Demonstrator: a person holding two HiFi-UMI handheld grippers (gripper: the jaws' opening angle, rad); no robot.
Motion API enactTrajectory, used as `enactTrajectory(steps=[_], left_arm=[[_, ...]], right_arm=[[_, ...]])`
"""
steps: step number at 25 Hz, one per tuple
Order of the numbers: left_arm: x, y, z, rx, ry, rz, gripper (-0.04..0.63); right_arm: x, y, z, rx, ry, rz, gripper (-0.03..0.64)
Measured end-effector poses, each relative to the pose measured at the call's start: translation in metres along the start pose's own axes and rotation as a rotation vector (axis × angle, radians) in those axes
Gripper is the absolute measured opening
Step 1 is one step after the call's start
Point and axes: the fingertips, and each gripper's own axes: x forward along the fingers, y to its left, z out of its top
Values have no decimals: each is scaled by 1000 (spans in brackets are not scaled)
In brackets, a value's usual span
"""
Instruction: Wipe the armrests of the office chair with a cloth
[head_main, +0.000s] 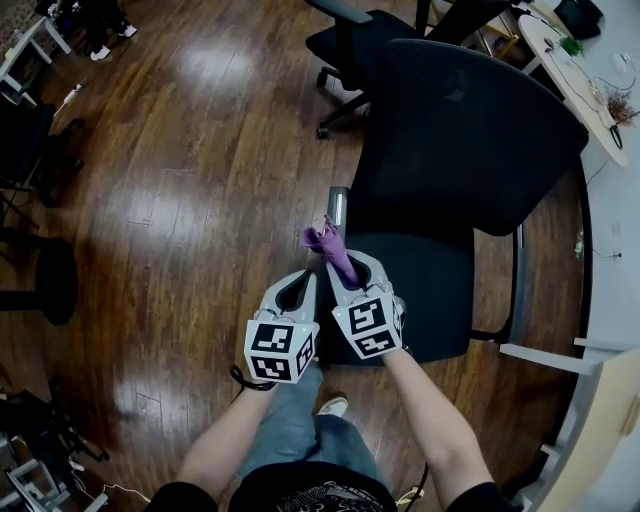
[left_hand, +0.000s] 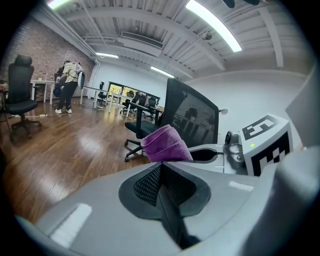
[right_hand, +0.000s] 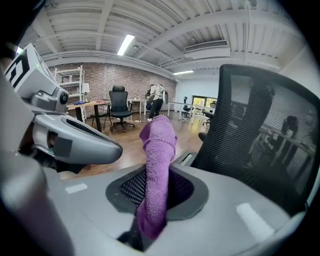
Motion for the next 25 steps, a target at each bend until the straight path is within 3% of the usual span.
enactTrajectory(steps=[25], left_arm=[[-118, -46, -91, 22, -24, 83, 3]], right_arm=[[-113, 128, -84, 97, -63, 65, 74]])
